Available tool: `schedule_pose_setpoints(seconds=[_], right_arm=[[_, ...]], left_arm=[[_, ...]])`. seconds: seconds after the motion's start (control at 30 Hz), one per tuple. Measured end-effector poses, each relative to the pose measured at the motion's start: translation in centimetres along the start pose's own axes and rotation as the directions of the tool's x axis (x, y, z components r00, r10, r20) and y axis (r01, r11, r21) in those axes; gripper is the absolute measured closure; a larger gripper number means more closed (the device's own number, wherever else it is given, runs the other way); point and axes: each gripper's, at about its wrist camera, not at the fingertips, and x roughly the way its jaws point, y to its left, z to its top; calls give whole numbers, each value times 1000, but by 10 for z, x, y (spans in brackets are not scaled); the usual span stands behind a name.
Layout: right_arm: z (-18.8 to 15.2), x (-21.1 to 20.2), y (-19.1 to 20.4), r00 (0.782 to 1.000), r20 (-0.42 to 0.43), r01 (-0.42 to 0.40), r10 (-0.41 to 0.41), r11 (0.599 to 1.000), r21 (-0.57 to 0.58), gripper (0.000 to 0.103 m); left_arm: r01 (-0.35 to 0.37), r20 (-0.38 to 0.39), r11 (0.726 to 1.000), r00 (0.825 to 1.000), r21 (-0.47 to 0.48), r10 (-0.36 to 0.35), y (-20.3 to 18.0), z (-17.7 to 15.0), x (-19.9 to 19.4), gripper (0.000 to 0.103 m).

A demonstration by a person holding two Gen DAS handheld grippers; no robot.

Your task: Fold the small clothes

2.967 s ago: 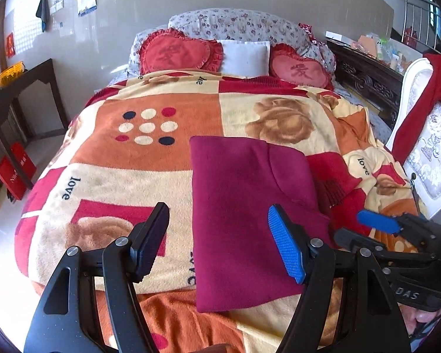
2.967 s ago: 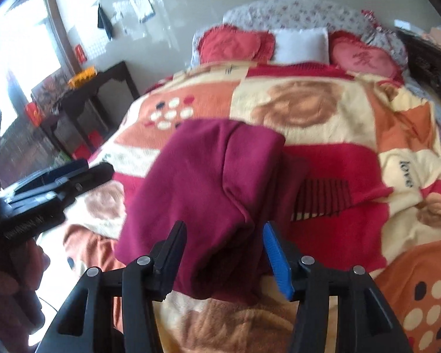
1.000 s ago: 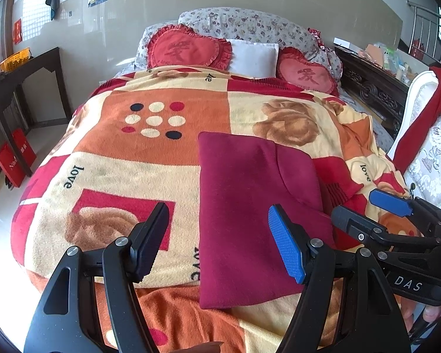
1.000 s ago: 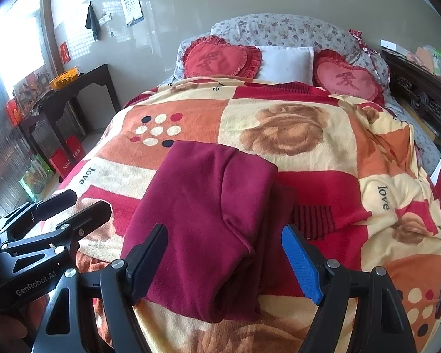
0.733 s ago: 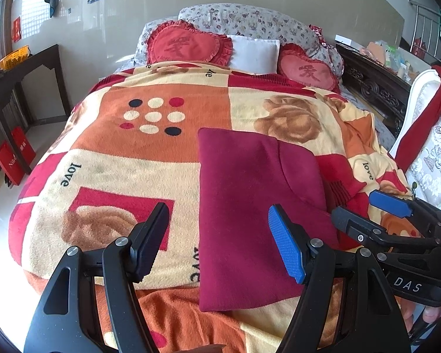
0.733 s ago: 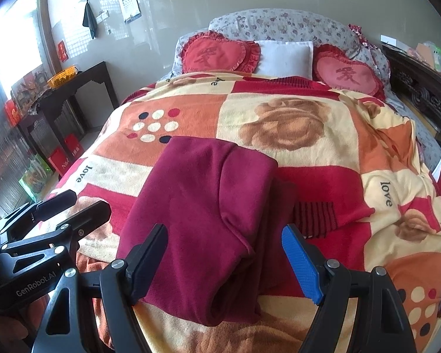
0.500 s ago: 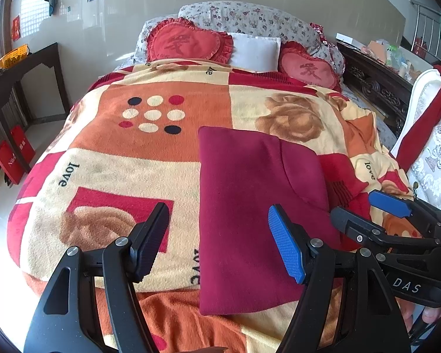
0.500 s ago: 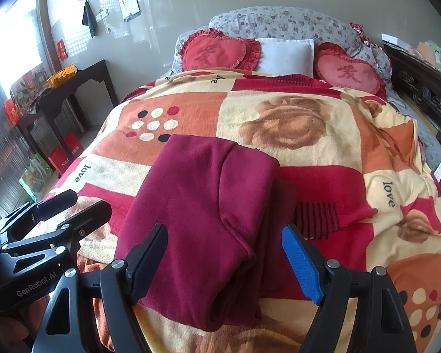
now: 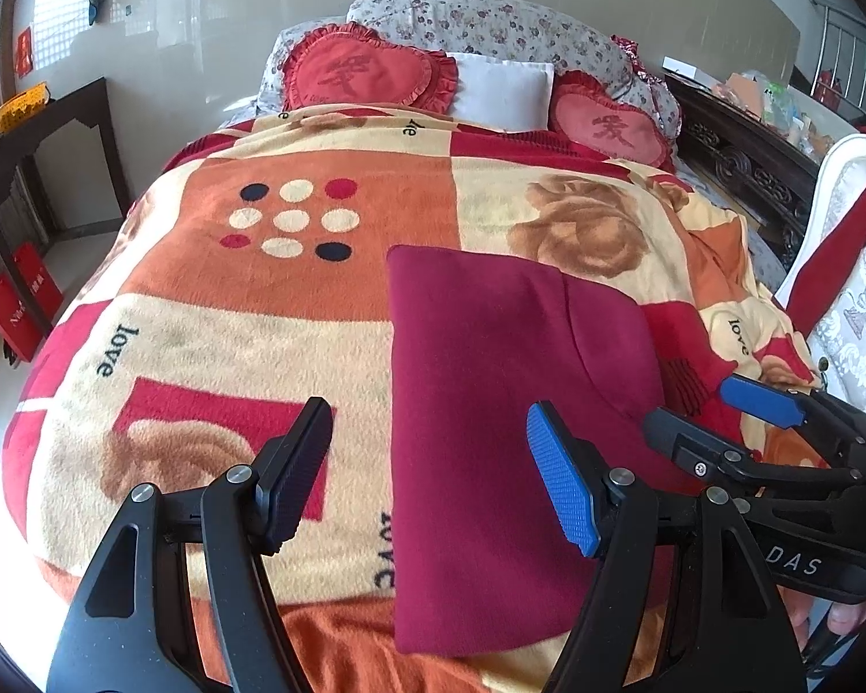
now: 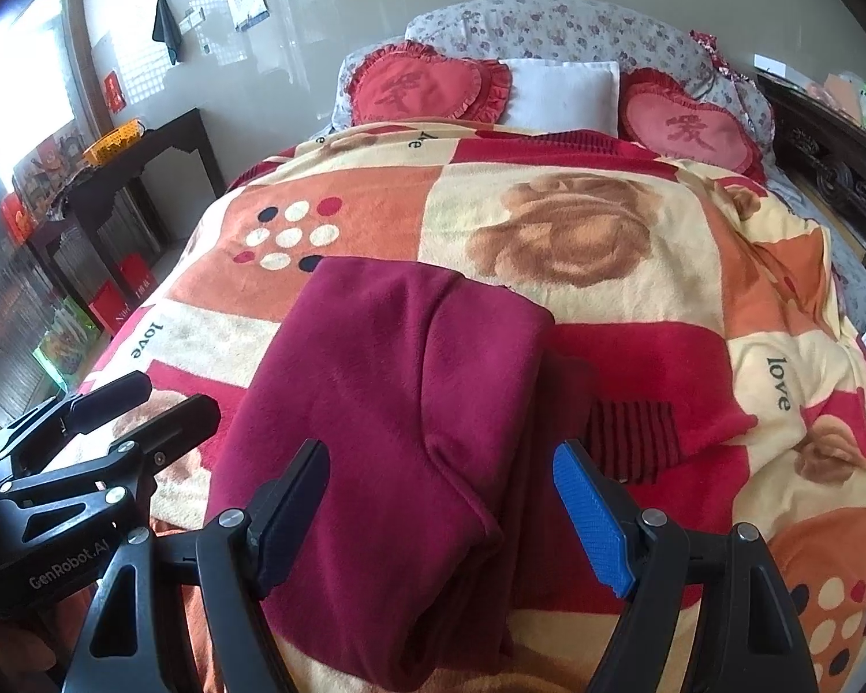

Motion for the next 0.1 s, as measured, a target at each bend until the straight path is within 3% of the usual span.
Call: schedule_pose_setpoints(seconds=[0.1], right_arm=[[3, 7, -4, 1000, -7, 5, -5, 1000, 7, 25]], left_arm=[[-3, 4, 1000, 1000, 1, 3, 5, 5, 8, 33]])
